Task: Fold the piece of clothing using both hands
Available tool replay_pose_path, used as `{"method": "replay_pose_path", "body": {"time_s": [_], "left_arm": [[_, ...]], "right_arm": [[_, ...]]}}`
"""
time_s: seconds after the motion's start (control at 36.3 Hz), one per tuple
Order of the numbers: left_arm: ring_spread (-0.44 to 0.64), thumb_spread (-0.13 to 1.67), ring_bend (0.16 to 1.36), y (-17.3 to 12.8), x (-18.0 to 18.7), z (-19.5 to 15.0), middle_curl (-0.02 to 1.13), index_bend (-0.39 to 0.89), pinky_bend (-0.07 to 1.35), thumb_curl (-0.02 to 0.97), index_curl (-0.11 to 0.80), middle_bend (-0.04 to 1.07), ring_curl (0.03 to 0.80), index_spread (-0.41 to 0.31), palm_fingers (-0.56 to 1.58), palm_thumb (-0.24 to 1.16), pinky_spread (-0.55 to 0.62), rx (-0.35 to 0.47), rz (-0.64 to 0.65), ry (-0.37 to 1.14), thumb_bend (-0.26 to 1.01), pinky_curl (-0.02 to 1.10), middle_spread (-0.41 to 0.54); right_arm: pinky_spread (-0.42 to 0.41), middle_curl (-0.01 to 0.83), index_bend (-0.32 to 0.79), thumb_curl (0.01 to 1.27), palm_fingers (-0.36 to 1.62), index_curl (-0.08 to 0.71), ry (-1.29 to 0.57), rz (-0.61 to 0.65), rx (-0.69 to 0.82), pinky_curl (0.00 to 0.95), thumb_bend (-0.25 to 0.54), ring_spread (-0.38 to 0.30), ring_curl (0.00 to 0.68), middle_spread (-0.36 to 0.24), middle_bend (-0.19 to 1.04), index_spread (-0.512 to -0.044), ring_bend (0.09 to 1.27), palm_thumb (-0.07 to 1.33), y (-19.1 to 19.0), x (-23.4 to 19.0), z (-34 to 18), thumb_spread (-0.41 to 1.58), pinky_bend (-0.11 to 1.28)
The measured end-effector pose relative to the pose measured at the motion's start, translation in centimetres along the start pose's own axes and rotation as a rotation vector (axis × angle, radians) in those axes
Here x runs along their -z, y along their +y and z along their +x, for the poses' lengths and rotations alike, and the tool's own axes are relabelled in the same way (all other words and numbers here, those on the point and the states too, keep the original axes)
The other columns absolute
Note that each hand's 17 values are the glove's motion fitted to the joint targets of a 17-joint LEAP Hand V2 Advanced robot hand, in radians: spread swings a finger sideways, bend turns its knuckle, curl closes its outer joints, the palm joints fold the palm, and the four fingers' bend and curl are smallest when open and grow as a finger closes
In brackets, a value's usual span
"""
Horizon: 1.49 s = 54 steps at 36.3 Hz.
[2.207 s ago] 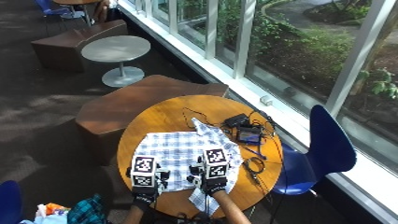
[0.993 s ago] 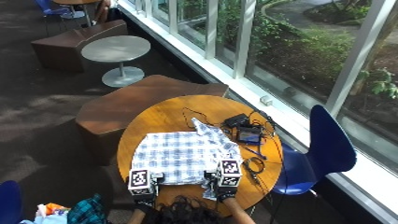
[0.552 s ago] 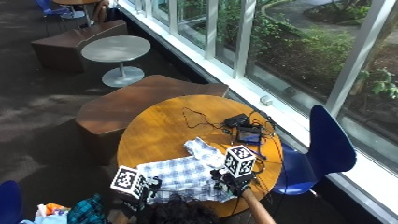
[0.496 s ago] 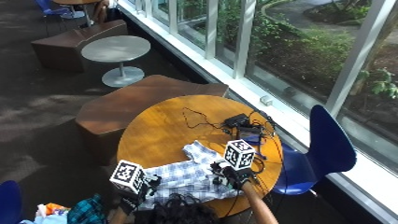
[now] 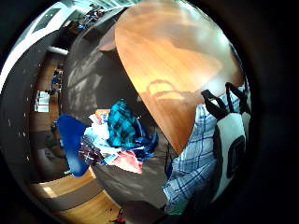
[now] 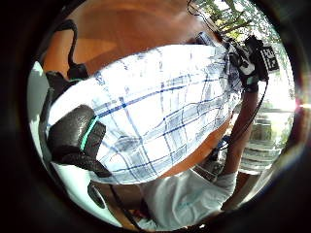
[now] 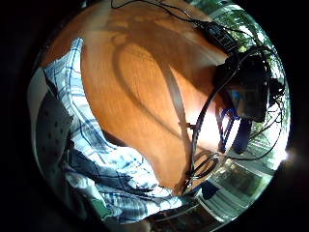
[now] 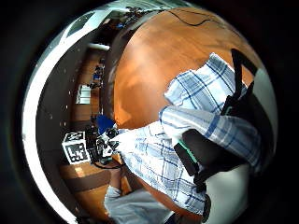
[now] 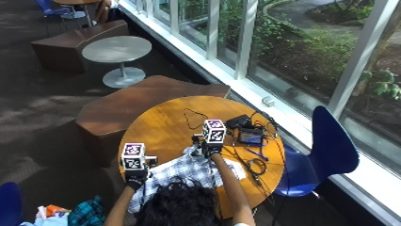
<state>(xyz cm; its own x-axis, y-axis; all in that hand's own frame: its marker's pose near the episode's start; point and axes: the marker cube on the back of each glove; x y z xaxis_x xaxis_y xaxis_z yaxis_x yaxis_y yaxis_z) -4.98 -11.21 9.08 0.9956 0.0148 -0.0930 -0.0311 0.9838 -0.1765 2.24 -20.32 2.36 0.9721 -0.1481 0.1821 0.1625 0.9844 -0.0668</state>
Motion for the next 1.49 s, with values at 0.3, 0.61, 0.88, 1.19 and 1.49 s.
{"method": "replay_pose_path", "body": {"time_s": [0.3, 0.61, 0.88, 1.19, 1.49], "left_arm": [[-0.37, 1.26, 1.11, 0.2, 0.6, 0.0, 0.62, 0.18, 0.81, 0.290, 0.438, 0.83, 0.564, -0.323, 1.22, 0.58, -0.37, 0.072, 0.061, -0.070, 0.02, 0.53, -0.370], [-0.18, 1.22, 0.78, 9.1, -2.0, 1.5, 0.51, 0.15, 0.72, 0.268, 0.385, 0.42, 0.456, -0.151, 0.42, 0.44, -0.14, 0.071, 0.189, -0.120, -0.04, 0.51, -0.171], [0.15, 1.33, 0.61, 7.4, -6.9, 2.8, 0.42, 0.15, 0.61, 0.174, 0.391, 0.21, 0.360, -0.102, 0.11, 0.11, 0.16, -0.006, -0.093, 0.036, -0.07, 0.45, 0.051], [0.33, 1.40, 0.58, 0.8, -6.2, 6.5, 0.37, 0.16, 0.58, 0.141, 0.381, 0.18, 0.308, -0.078, 0.12, -0.02, 0.34, -0.133, -0.058, 0.058, -0.02, 0.40, 0.152], [0.38, 1.45, 0.57, -0.8, -6.4, 8.7, 0.36, 0.16, 0.58, 0.140, 0.379, 0.18, 0.295, -0.074, 0.12, -0.01, 0.40, -0.181, -0.056, 0.129, -0.01, 0.38, 0.157]], "right_arm": [[-0.241, 0.581, 0.27, 0.33, 1.18, 0.436, -0.020, 0.174, -0.167, 0.513, -0.011, -0.200, 0.565, -0.179, 0.73, -0.264, 0.93, 0.80, 0.2, 0.1, 2.7, 1.06, 0.74], [-0.042, 0.472, 0.19, 0.36, 0.71, 0.438, 0.046, 0.248, -0.547, 0.441, -0.026, -0.120, 0.450, -0.130, 0.43, -0.270, 0.58, 0.78, 13.8, -1.3, 6.9, 1.15, 0.53], [-0.034, 0.415, -0.03, 0.31, 0.69, 0.258, 0.202, 0.100, -0.705, 0.454, -0.053, -0.065, 0.426, 0.001, 0.26, -0.204, 0.68, 0.47, 15.7, -5.4, 7.5, 1.18, 0.76], [-0.201, 0.487, -0.06, 0.39, 1.02, 0.101, 0.049, 0.186, -0.722, 0.470, 0.120, -0.167, 0.460, -0.115, 0.47, -0.220, 0.82, 0.82, 15.4, -3.8, 10.9, 1.18, 0.91], [-0.270, 0.513, 0.08, 0.48, 1.08, 0.116, -0.527, 0.502, -0.497, 0.483, 0.107, -0.225, 0.493, -0.185, 0.44, -0.265, 0.80, 1.02, 14.1, 5.2, 6.7, 0.90, 0.91]]}}
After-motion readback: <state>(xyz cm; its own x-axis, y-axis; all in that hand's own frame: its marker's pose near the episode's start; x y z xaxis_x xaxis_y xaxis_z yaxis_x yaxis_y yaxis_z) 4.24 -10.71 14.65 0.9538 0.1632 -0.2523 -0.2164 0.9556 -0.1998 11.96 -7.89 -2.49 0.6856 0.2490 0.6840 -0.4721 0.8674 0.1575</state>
